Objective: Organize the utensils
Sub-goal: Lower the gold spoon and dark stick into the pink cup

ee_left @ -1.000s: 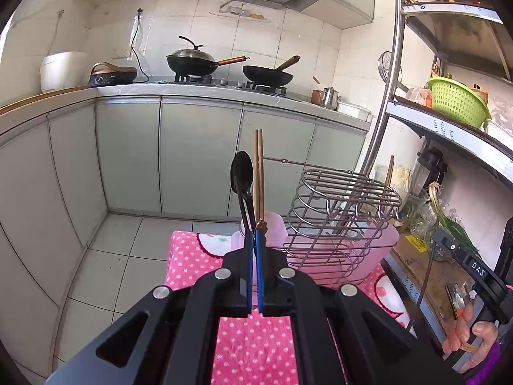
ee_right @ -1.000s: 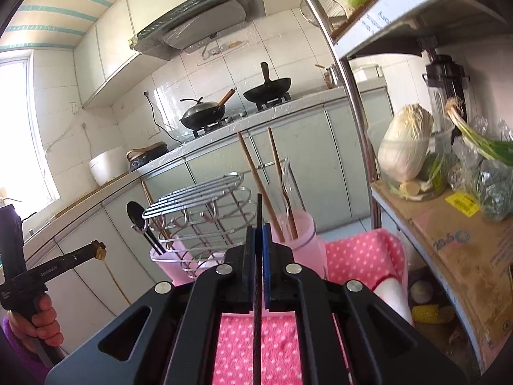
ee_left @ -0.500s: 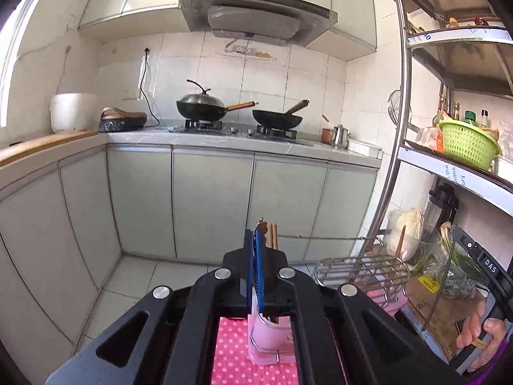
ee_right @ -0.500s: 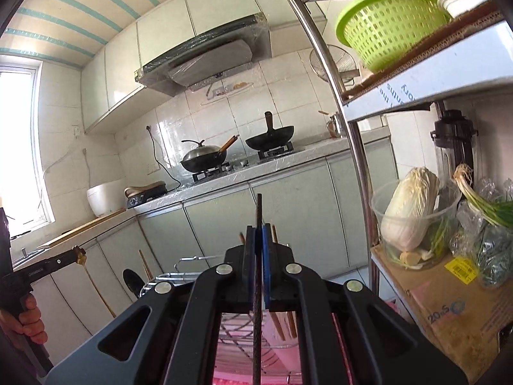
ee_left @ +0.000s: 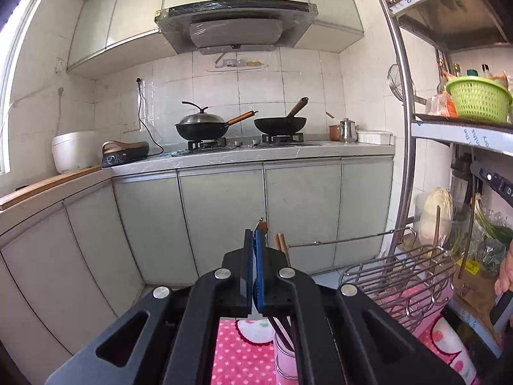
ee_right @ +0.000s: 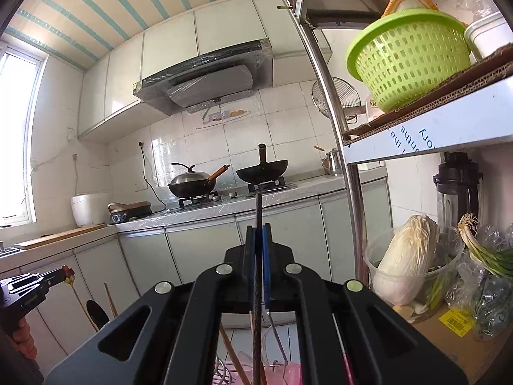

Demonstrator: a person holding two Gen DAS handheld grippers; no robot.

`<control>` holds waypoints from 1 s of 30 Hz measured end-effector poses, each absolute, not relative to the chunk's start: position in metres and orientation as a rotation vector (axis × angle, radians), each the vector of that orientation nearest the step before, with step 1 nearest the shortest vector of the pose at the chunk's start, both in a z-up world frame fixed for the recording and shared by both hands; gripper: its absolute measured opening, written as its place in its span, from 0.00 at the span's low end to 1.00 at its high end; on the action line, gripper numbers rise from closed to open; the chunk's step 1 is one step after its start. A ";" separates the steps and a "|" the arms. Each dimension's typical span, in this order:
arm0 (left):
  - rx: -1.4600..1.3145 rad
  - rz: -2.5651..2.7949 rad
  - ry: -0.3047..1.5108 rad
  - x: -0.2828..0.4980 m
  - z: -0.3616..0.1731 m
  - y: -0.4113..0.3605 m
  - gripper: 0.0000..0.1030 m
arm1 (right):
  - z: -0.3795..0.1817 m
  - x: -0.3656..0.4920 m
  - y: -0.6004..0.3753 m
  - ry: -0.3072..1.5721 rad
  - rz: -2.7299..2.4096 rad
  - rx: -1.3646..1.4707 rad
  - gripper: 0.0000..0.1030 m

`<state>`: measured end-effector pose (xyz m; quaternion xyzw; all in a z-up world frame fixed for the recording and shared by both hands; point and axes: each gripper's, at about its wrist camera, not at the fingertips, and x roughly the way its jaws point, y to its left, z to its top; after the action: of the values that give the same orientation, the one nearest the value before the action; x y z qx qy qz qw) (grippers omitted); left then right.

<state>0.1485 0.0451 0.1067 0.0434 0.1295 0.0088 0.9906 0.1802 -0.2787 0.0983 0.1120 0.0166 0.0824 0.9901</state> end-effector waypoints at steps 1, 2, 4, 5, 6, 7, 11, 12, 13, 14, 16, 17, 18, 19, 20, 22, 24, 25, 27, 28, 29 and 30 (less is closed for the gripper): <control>0.109 0.016 0.257 0.149 0.100 0.040 0.01 | 0.094 0.182 -0.277 0.037 0.162 0.223 0.04; 0.129 0.017 0.255 0.150 0.095 0.035 0.01 | 0.090 0.185 -0.277 0.040 0.160 0.221 0.04; 0.159 0.010 0.258 0.151 0.084 0.028 0.01 | 0.083 0.189 -0.275 0.042 0.150 0.205 0.04; 0.173 0.002 0.257 0.151 0.079 0.024 0.01 | 0.079 0.191 -0.274 0.046 0.151 0.199 0.04; 0.181 -0.005 0.262 0.152 0.075 0.021 0.01 | 0.077 0.193 -0.274 0.056 0.156 0.199 0.04; 0.180 -0.009 0.269 0.152 0.071 0.019 0.01 | 0.074 0.194 -0.274 0.066 0.158 0.205 0.04; 0.139 -0.040 0.300 0.152 0.060 0.018 0.02 | 0.059 0.194 -0.275 0.106 0.165 0.215 0.04; 0.128 -0.042 0.311 0.152 0.057 0.018 0.02 | 0.056 0.193 -0.275 0.120 0.168 0.223 0.04; 0.113 -0.046 0.322 0.151 0.055 0.019 0.02 | 0.050 0.191 -0.277 0.137 0.179 0.243 0.04; 0.099 -0.054 0.328 0.150 0.054 0.021 0.02 | 0.046 0.189 -0.277 0.151 0.187 0.257 0.04; 0.070 -0.055 0.340 0.147 0.051 0.025 0.02 | 0.038 0.183 -0.276 0.175 0.191 0.265 0.04; 0.051 -0.060 0.345 0.145 0.050 0.027 0.02 | 0.034 0.181 -0.276 0.191 0.189 0.267 0.04; 0.029 -0.064 0.352 0.144 0.049 0.030 0.03 | 0.030 0.179 -0.276 0.211 0.187 0.274 0.04; 0.006 -0.067 0.363 0.144 0.048 0.034 0.03 | 0.026 0.178 -0.276 0.236 0.194 0.287 0.04; -0.017 -0.072 0.378 0.144 0.046 0.037 0.03 | 0.022 0.176 -0.276 0.256 0.197 0.295 0.04; -0.058 -0.073 0.410 0.146 0.042 0.045 0.03 | 0.015 0.174 -0.275 0.295 0.191 0.299 0.04; -0.091 -0.080 0.442 0.149 0.038 0.050 0.03 | 0.011 0.175 -0.273 0.330 0.187 0.301 0.04; -0.103 -0.081 0.453 0.151 0.037 0.053 0.03 | 0.011 0.178 -0.273 0.349 0.186 0.297 0.04; -0.123 -0.083 0.471 0.157 0.036 0.055 0.03 | 0.012 0.184 -0.272 0.388 0.181 0.291 0.04; -0.133 -0.083 0.480 0.161 0.037 0.057 0.03 | 0.013 0.188 -0.271 0.409 0.183 0.289 0.04; -0.150 -0.090 0.489 0.165 0.037 0.058 0.03 | 0.014 0.191 -0.270 0.428 0.181 0.283 0.04; -0.170 -0.099 0.499 0.169 0.037 0.060 0.03 | 0.015 0.195 -0.269 0.443 0.180 0.278 0.04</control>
<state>0.1693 0.0599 0.0368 -0.0839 0.2466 -0.0490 0.9642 0.1949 -0.2688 0.0152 0.1373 0.2189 0.0888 0.9619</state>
